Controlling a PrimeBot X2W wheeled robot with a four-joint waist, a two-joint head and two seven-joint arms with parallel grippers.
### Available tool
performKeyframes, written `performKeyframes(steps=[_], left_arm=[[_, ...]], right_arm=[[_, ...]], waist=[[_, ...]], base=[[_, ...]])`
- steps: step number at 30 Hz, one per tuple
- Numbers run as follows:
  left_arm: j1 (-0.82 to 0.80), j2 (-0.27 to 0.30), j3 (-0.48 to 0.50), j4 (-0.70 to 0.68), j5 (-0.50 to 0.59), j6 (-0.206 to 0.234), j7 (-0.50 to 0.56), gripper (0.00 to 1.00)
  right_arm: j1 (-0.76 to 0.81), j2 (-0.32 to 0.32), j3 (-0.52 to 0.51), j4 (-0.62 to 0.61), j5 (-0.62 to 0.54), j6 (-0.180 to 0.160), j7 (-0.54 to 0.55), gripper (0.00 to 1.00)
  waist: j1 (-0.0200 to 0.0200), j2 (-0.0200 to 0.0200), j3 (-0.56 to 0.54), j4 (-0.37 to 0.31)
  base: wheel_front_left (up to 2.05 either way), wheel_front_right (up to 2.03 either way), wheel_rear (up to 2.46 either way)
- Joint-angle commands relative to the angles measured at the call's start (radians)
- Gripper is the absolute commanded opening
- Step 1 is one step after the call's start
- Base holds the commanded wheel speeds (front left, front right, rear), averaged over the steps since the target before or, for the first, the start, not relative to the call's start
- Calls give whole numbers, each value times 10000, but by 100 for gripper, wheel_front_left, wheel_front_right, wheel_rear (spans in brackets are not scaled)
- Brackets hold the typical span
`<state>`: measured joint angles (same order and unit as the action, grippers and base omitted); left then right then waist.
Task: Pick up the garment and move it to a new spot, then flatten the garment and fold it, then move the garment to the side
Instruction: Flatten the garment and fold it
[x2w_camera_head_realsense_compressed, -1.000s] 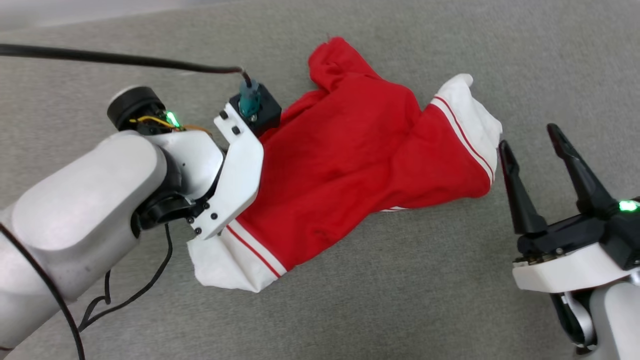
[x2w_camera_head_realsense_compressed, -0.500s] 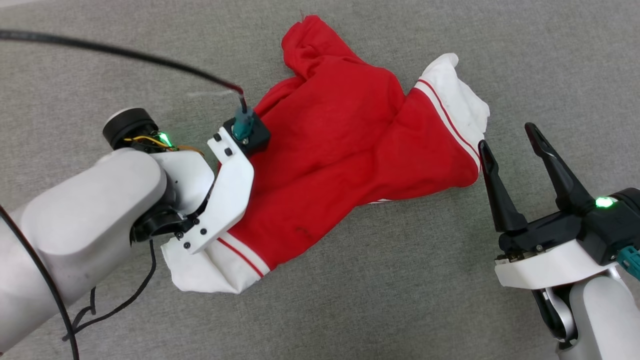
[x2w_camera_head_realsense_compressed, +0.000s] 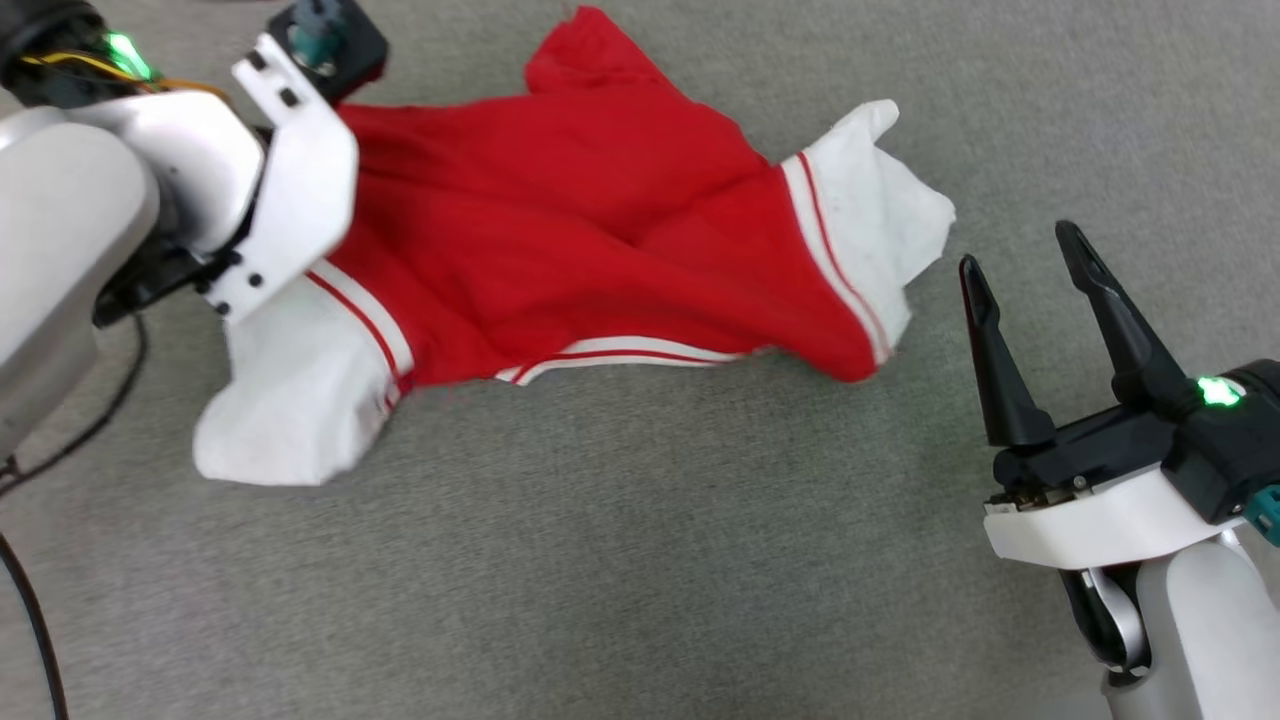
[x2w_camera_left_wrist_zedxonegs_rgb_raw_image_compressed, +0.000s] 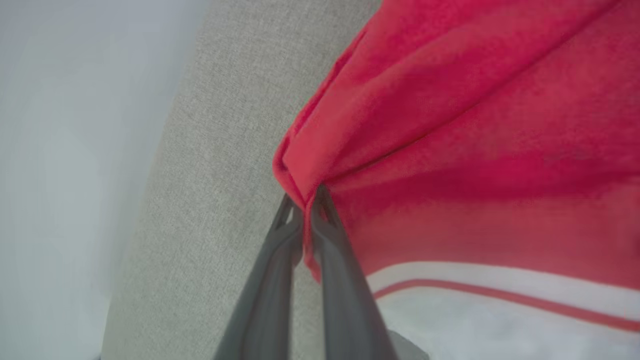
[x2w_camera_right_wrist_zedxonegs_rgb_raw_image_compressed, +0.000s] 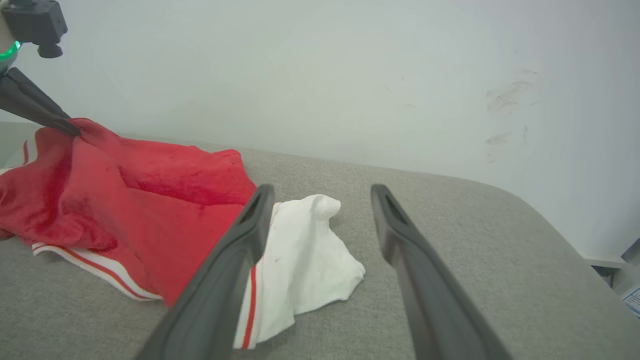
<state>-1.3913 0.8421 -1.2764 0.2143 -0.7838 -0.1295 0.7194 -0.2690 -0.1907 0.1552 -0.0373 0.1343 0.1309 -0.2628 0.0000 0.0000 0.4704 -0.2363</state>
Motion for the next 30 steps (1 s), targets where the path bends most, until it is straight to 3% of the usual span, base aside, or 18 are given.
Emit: performKeyframes(steps=[1, 6, 12, 13, 14, 19, 23, 30], left_arm=[[-52, 6, -20, 126, 126, 3, -119, 0], [397, -105, -37, 1514, 704, 3, -717, 0], [1230, -562, -116, 2506, -154, -12, -1220, 0], [1217, -627, -110, 2583, -198, -14, -1368, 40], [1148, -676, -100, 2636, -169, -14, -1543, 100], [628, -784, 22, 2510, -197, 3, -2305, 100], [330, -672, 52, 1891, -598, 12, -2251, 100], [357, 137, -8, -324, -2246, 12, -50, 100]], right_arm=[[-132, 72, 5, -43, 40, -4, -24, 100], [-259, 245, 99, 16, -53, -4, -23, 100], [-172, 327, 8, 114, -129, -4, -24, 100], [-170, 323, -4, 119, -141, -3, -24, 100], [-161, 310, -18, 125, -147, -4, -24, 100], [-3, 195, -114, 182, -108, -3, -23, 100], [176, 154, -211, 263, -58, -3, -25, 100], [380, 88, -270, 297, -19, -3, -25, 100]], waist=[[0, 0, 212, -200], [0, 0, 504, -521], [0, 0, 402, -459], [0, 0, 331, -393], [0, 0, 257, -324], [0, 0, -302, 196], [0, 0, -745, 614], [0, 0, -1208, 1072]], base=[[0, 0, 0], [0, 0, 0], [0, 0, 0], [0, 0, 0], [0, 0, 0], [0, 0, 0], [0, 0, 0], [0, 0, 0]])
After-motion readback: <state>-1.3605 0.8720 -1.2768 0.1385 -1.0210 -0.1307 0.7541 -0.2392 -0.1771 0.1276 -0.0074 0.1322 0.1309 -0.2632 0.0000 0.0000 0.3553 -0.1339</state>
